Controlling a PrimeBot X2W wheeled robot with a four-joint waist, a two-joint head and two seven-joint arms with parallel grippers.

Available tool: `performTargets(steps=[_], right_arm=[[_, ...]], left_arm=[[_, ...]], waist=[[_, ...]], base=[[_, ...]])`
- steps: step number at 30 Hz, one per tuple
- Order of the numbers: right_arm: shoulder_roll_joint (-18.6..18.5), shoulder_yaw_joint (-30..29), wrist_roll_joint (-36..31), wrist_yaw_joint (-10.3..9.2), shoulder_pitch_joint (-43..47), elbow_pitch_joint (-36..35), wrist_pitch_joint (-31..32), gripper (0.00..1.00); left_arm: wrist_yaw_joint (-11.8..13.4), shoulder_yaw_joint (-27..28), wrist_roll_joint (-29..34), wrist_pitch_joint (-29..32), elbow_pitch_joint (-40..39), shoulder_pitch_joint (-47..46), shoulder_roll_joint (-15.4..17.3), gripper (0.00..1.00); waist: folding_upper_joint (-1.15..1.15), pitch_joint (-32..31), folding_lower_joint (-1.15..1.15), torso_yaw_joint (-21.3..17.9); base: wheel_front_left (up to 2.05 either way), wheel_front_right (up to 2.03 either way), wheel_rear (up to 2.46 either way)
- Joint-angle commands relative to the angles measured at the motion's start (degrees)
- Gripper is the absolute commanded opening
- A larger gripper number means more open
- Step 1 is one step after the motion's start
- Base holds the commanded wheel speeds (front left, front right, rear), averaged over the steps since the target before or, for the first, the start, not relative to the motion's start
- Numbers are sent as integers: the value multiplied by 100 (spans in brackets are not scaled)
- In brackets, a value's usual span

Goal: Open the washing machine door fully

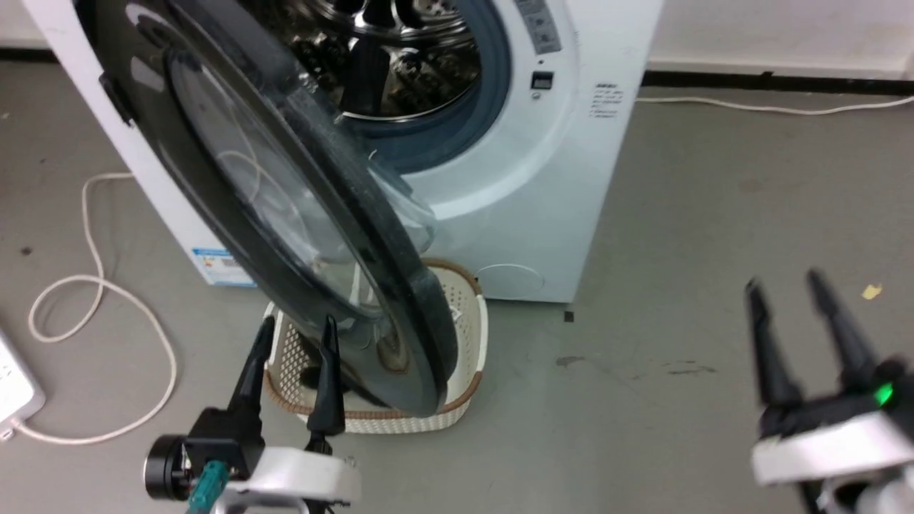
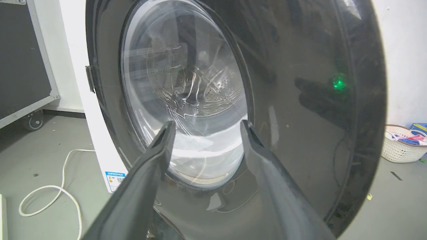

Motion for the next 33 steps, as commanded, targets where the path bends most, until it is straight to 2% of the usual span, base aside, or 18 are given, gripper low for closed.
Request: performTargets(steps=[1, 5, 8, 18, 19, 20, 21, 24, 29, 30, 33], right_arm=[[209, -34, -202, 5, 225, -103, -57, 100], [629, -86, -646, 5, 606, -271, -111, 100], [751, -73, -901, 5, 749, -348, -123, 100], [900, -85, -1075, 5, 847, -428, -127, 100], [907, -92, -1076, 5, 846, -429, -127, 100], [915, -99, -1076, 5, 844, -430, -127, 100], [922, -99, -1076, 5, 841, -435, -127, 100], [939, -89, -1075, 5, 831, -437, -127, 100], [962, -97, -1065, 5, 841, -419, -128, 100], [975, -104, -1068, 5, 848, -414, -128, 100], [986, -103, -1067, 5, 843, -406, -128, 100]], left_arm=[[-10, 24, 33, -30, 9, 130, 9, 100], [-20, 18, 56, -30, 24, 267, 9, 100], [8, -2, 108, -30, -3, 330, 9, 100], [25, 29, 139, -30, -76, 333, 9, 100], [23, 27, 135, -30, -90, 329, 9, 69], [12, 20, 134, -30, -100, 327, 9, 9], [-18, 2, 125, -30, -90, 332, 9, 0], [-66, 0, 151, -30, -144, 297, 9, 0], [41, 158, 44, -30, -562, 232, 9, 0], [205, 305, 101, -30, -1050, 115, 9, 0], [405, 409, 6, -30, -1604, -65, 9, 0]], waist=[[-1, -54, 1, -67], [-1, -90, 1, -114], [-1, -121, 1, -128], [-1, -166, 1, -85], [-1, -164, 1, -86], [-1, -161, 1, -88], [-1, -151, 1, -94], [-1, -138, 1, -109], [-1, -149, 1, -147], [-1, -146, 1, -170], [-1, -127, 1, -198]], base=[[0, 0, 0], [0, 0, 0], [0, 0, 0], [0, 0, 0], [0, 0, 0], [0, 0, 0], [0, 0, 0], [0, 0, 0], [0, 0, 0], [0, 0, 0], [0, 0, 0]])
